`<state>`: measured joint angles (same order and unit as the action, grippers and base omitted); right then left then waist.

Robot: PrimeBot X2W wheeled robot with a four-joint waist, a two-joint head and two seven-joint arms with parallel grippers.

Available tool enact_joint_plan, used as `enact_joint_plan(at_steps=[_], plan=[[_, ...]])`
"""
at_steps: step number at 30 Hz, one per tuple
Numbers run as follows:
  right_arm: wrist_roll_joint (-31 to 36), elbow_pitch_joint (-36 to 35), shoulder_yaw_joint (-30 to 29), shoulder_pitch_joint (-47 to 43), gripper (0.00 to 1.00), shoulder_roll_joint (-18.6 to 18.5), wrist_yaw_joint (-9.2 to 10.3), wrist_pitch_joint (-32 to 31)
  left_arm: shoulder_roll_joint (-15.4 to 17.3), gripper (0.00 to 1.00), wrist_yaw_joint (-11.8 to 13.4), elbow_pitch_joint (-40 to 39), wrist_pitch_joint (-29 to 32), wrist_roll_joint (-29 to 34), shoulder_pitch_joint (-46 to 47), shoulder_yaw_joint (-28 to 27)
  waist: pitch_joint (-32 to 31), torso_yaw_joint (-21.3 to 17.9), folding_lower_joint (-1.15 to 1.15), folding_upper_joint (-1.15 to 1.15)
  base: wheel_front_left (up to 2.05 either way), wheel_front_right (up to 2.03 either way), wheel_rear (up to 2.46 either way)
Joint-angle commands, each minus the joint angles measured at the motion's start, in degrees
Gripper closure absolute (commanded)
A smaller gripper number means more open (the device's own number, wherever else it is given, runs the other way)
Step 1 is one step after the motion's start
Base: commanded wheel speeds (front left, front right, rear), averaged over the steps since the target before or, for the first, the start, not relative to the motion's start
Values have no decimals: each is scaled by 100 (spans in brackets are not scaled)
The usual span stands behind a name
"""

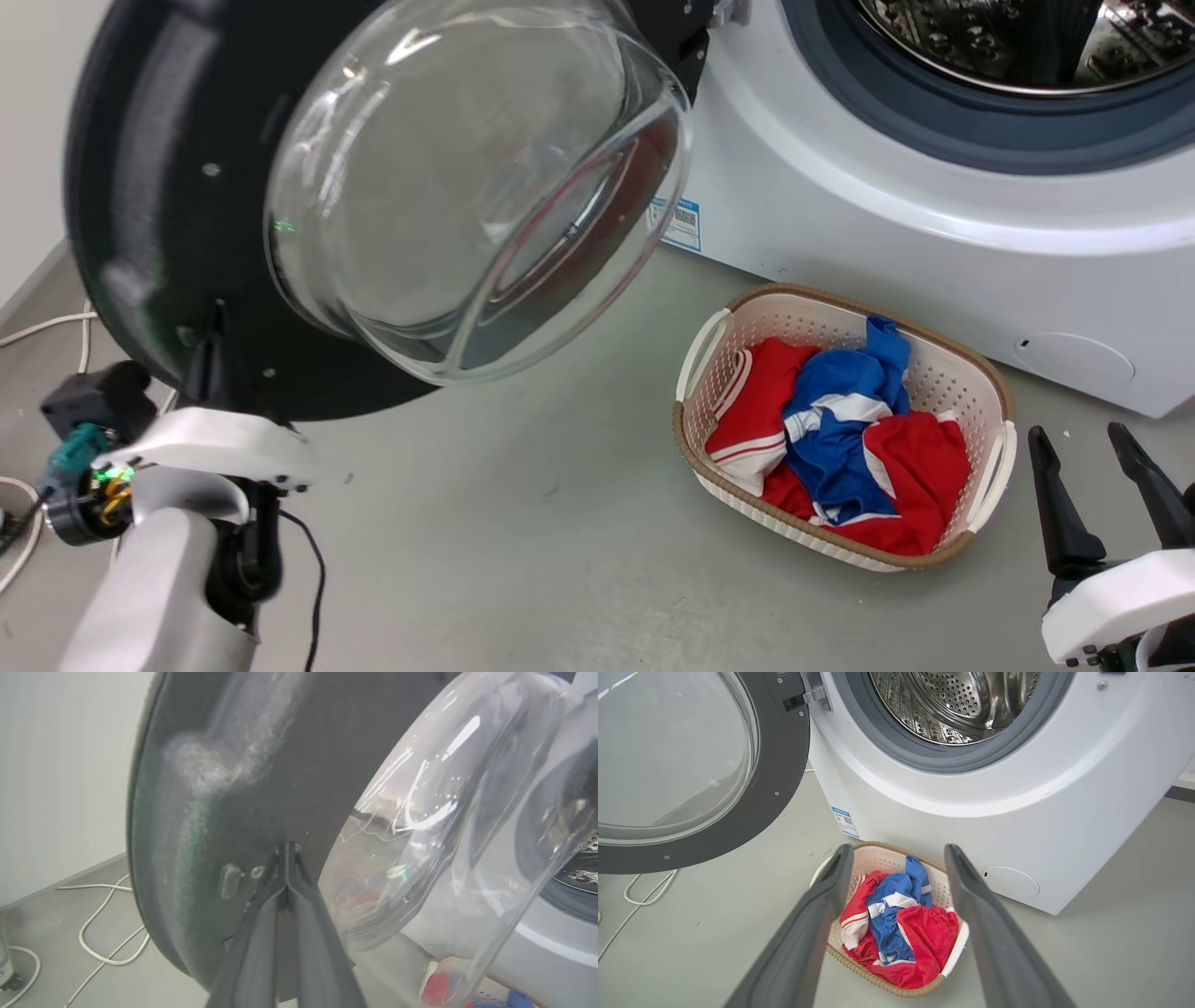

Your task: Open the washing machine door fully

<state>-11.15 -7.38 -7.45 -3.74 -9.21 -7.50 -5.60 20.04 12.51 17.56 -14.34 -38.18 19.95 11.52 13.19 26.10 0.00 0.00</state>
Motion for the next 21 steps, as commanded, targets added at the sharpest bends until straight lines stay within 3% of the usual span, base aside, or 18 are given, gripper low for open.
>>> enact_joint_plan(at_steps=[1, 10, 21], plan=[[-26, 19, 2, 104, 0, -52, 1, 46, 75, 100, -30, 163, -45, -44, 144, -118, 61, -51, 0, 0, 0, 0, 0], [-90, 199, 20, 166, 0, -35, 0, 172, 2, 100, -201, 637, -85, 108, 220, -248, 9, -77, 0, 0, 0, 0, 0], [-59, 435, 54, 123, 0, 157, 0, 366, -378, 100, 26, -431, -85, 928, -800, -97, -494, -173, 0, 0, 0, 0, 0]])
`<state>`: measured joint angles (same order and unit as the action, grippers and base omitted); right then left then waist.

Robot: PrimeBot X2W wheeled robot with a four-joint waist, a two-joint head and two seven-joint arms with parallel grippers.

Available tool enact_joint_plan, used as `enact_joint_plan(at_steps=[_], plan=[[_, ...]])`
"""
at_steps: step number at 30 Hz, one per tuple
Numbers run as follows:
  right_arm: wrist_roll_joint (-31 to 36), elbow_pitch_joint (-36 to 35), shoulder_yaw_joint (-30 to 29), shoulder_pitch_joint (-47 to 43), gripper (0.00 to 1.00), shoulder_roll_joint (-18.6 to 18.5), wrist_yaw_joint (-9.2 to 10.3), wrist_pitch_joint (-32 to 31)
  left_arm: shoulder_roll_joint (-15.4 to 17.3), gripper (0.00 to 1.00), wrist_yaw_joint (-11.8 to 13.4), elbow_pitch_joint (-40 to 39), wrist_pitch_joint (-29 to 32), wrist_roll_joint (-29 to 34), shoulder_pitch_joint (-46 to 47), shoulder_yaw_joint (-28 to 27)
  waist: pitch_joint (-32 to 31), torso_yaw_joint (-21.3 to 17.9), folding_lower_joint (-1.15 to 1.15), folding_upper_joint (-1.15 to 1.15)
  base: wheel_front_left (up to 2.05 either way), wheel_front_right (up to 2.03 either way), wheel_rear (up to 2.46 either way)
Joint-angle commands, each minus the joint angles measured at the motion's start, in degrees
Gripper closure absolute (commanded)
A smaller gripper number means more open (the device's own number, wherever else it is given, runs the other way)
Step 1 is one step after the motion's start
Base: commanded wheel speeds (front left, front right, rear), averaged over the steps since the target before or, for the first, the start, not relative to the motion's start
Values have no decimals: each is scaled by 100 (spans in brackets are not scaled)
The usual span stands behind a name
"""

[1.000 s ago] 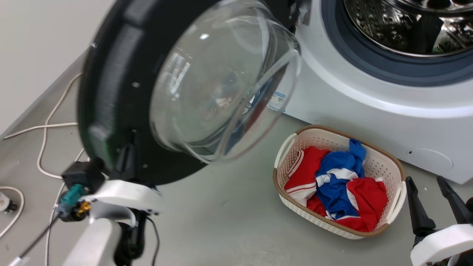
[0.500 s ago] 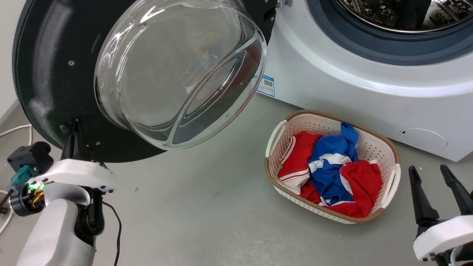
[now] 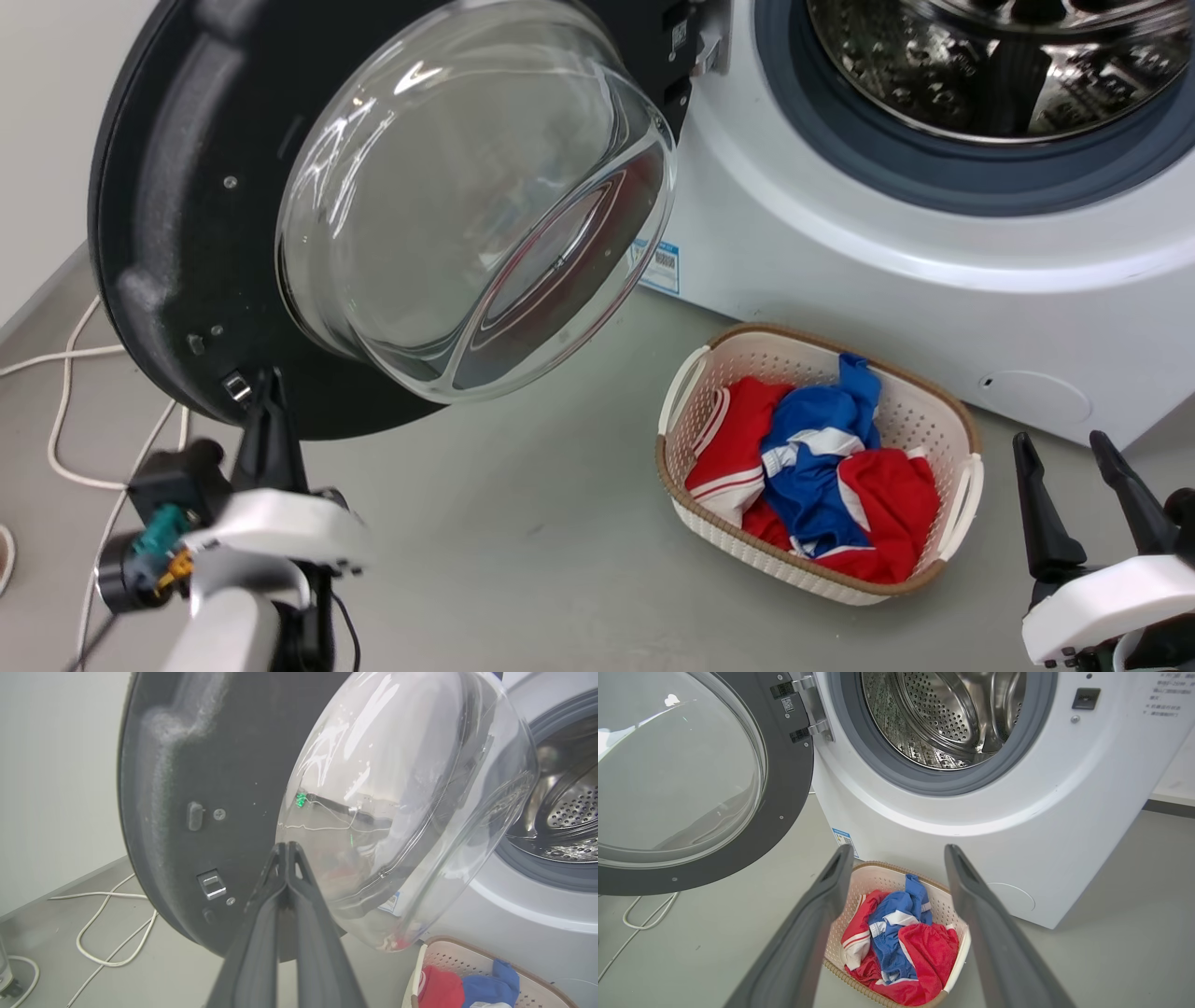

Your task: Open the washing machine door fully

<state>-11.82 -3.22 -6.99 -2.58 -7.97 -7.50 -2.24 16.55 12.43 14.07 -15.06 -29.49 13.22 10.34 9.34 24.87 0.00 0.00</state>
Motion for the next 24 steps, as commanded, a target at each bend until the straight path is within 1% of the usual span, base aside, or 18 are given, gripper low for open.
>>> enact_joint_plan(at_steps=[1, 5, 10, 15, 17, 18, 20, 24], plan=[[15, 38, 5, -8, 0, 50, 1, 48, -47, 100, 84, -192, -13, 149, -244, 79, -154, -70, 0, 0, 0, 0, 0], [28, 102, 39, -38, 0, 112, 1, 118, -98, 100, 259, -638, -13, 371, -697, 279, -342, -223, 0, 0, 0, 0, 0], [71, 127, 37, -117, 0, 194, 1, 188, -149, 100, 291, -1221, 69, 465, -1086, 528, -527, -497, 0, 0, 0, 0, 0], [115, 129, 88, -160, 0, 239, 1, 233, -145, 100, 205, -1475, 321, 513, -1106, 803, -645, -885, 0, 0, 0, 0, 0], [133, 113, 128, -145, 0, 244, 0, 281, -104, 68, 178, -1467, 418, 574, -1031, 887, -671, -1084, 0, 0, 0, 0, 0], [136, 102, 126, -146, 0, 248, 0, 289, -116, 49, 163, -1466, 453, 580, -995, 937, -681, -1181, 0, 0, 0, 0, 0], [141, 86, 176, -128, 0, 240, 1, 333, -98, 0, 156, -1430, 507, 622, -948, 988, -691, -1390, 0, 0, 0, 0, 0], [196, 86, 268, -76, 0, 224, 0, 381, -51, 0, 173, -1333, 569, 667, -854, 1016, -707, -1823, 0, 0, 0, 0, 0]])
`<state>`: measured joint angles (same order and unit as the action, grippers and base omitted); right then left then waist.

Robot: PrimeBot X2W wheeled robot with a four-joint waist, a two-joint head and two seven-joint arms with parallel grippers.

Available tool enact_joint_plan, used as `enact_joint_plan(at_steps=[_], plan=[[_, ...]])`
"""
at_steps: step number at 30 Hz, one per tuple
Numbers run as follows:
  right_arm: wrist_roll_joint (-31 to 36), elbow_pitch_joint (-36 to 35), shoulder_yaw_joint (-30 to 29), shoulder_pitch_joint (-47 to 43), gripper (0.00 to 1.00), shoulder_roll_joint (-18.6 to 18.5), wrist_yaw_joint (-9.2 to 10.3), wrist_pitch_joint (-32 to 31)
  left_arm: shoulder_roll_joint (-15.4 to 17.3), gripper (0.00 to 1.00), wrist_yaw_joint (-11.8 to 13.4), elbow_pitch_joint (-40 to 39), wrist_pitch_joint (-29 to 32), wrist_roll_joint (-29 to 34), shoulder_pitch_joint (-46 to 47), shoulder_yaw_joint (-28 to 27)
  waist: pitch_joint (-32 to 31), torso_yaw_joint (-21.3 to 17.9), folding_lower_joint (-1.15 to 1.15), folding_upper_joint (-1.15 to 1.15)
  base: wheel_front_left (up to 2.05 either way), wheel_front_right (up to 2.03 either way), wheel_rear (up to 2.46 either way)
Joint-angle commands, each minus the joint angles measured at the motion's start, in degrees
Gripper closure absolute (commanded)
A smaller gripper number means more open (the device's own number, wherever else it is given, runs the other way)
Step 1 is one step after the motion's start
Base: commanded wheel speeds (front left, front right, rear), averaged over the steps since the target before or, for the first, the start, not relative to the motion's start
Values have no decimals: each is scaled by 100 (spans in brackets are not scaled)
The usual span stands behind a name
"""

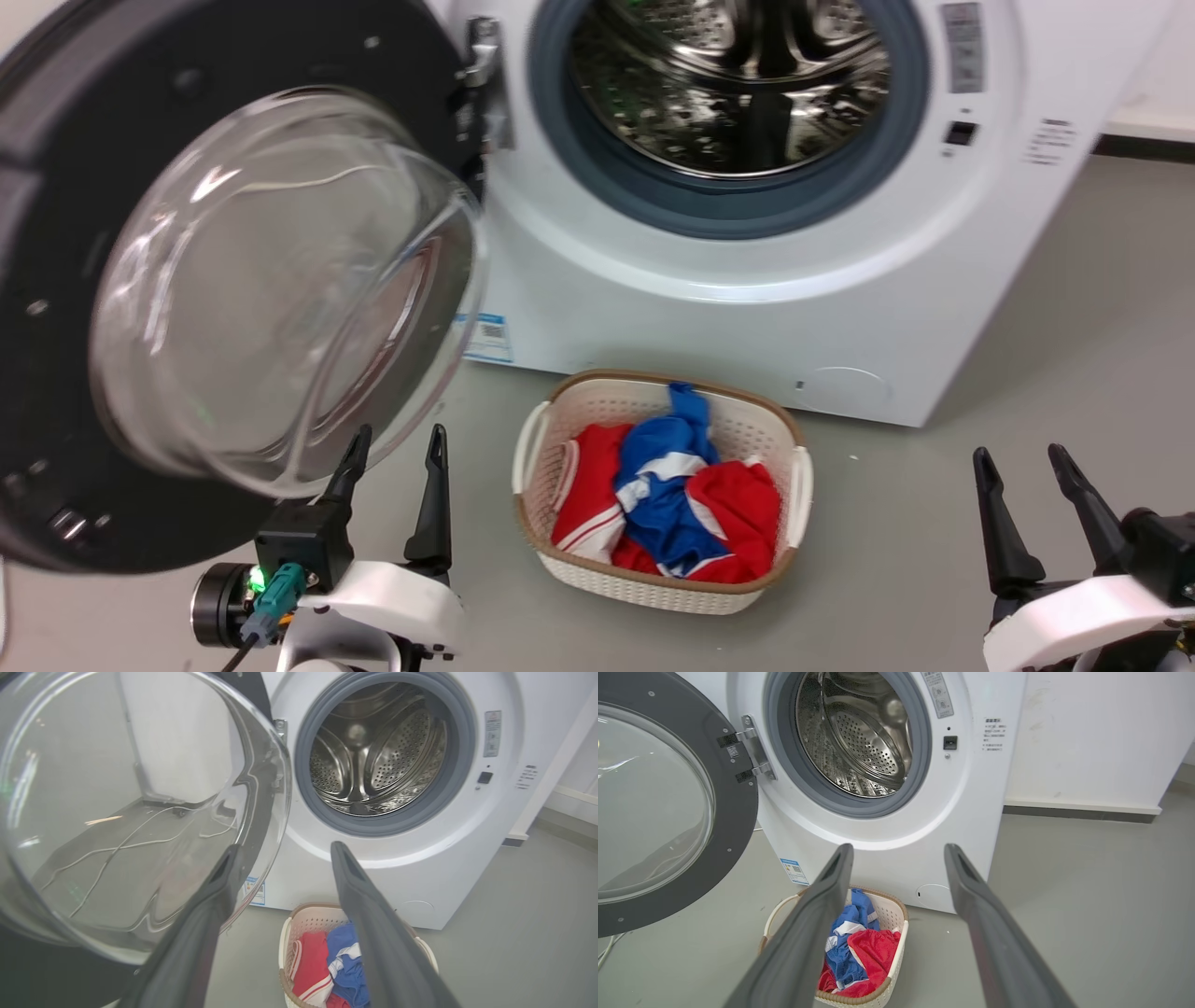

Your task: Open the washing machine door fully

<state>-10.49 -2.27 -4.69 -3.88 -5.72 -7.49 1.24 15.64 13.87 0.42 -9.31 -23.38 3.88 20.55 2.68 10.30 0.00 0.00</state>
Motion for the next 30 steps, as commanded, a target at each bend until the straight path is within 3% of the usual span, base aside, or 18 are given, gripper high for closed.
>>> enact_joint_plan(at_steps=[1, 14, 30], plan=[[92, -13, 46, 58, 0, -4, 0, 46, 51, 0, 40, 46, -5, 74, 102, 3, -46, -464, 0, 0, 0, 0, 0], [37, 63, 301, 71, 0, -123, 0, 65, 216, 0, 122, 274, 38, 176, 144, -6, -96, -1320, 0, 0, 0, 0, 0], [96, -91, 317, 36, 0, -119, -1, 27, 300, 0, 232, 421, 35, 192, 11, 30, -155, -1308, 0, 0, 0, 0, 0]])
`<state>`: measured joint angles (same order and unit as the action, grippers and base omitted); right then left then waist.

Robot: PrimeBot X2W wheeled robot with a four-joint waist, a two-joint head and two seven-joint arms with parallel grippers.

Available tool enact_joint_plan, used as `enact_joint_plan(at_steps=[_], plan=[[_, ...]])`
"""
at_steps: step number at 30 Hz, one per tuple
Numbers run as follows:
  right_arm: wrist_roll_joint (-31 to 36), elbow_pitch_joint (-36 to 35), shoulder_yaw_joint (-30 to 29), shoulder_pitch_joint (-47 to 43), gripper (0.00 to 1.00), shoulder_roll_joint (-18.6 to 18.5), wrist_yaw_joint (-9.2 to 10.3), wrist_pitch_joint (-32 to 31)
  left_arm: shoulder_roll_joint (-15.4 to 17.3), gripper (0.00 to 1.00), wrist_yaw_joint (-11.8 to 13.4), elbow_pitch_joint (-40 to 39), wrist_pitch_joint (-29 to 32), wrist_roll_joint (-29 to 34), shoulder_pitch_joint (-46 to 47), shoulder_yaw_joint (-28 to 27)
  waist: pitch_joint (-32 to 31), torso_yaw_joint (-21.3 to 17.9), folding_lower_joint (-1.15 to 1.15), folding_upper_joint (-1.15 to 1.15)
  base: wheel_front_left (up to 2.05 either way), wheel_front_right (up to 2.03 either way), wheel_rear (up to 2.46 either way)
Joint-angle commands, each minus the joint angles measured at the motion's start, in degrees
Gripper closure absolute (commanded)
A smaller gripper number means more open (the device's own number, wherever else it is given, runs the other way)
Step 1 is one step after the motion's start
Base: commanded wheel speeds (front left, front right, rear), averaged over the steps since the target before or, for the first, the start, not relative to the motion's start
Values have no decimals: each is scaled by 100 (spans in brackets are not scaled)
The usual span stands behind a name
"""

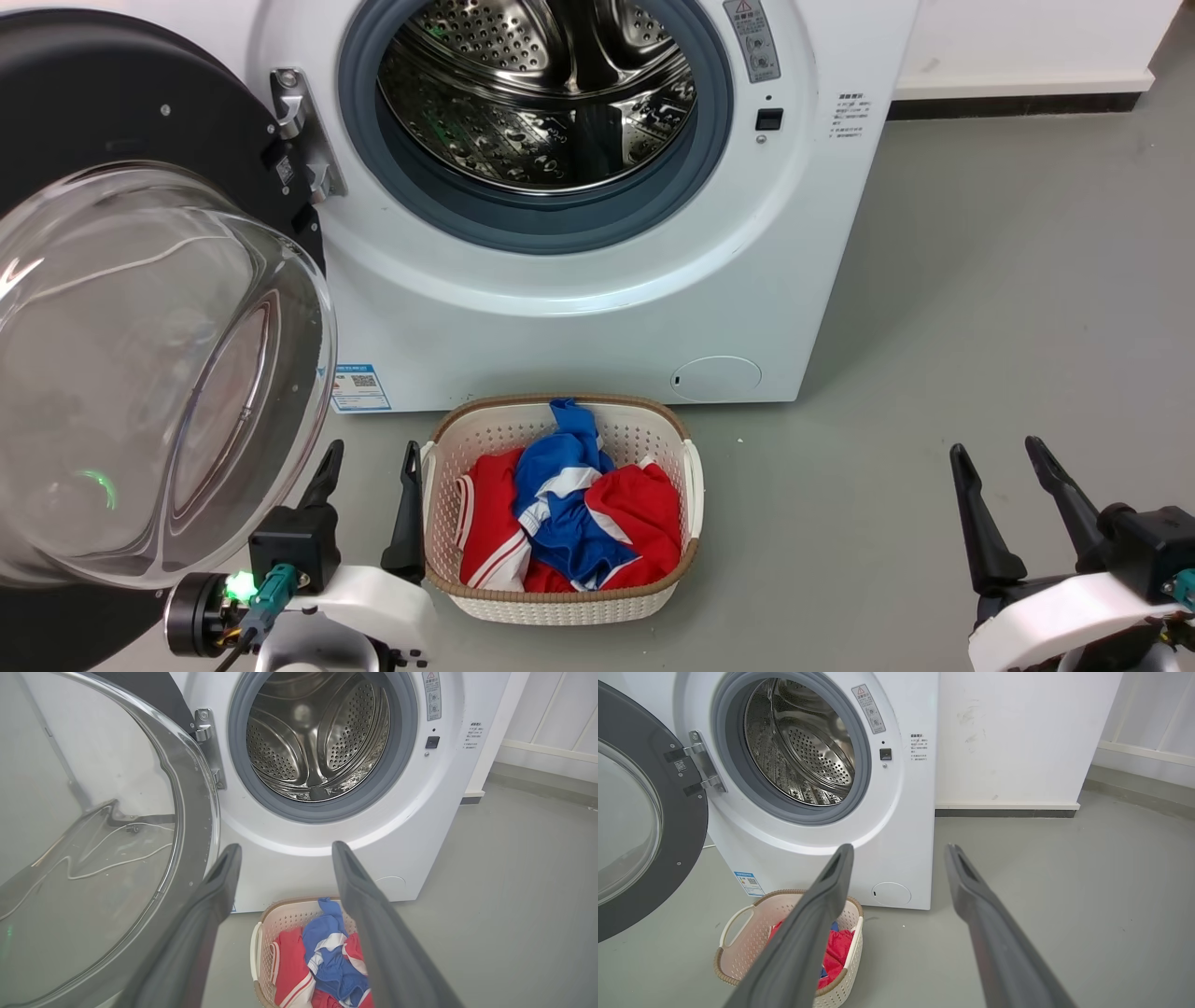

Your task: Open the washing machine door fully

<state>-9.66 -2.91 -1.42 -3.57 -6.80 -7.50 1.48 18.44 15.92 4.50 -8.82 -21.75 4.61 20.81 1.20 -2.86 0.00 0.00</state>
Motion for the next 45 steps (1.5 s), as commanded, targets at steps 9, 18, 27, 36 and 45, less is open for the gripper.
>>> enact_joint_plan(at_steps=[9, 18, 27, 36, 45], plan=[[34, -135, -77, -84, 0, 32, 0, -62, 32, 0, 61, 17, -17, 25, -46, 39, -37, 73, 0, 0, 0, 0, 0], [47, -117, -91, -102, 100, 60, 0, -101, 21, 100, 36, 71, 9, -23, -36, 89, -56, 81, 0, 0, 0, 0, 0], [-947, 110, -133, 22, 100, 100, 0, -180, -146, 100, -219, 127, 152, -893, -56, -201, -58, 95, 0, 0, 0, 0, 0], [-1873, 309, -182, 154, 100, 135, 0, -258, -293, 100, -502, 271, 300, -1704, -1, -488, -62, 110, 0, 0, 0, 0, 0], [-2711, 489, -227, 268, 100, 168, 0, -331, -432, 100, -751, 386, 435, -2432, 41, -750, -66, 125, 0, 0, 0, 0, 0]])
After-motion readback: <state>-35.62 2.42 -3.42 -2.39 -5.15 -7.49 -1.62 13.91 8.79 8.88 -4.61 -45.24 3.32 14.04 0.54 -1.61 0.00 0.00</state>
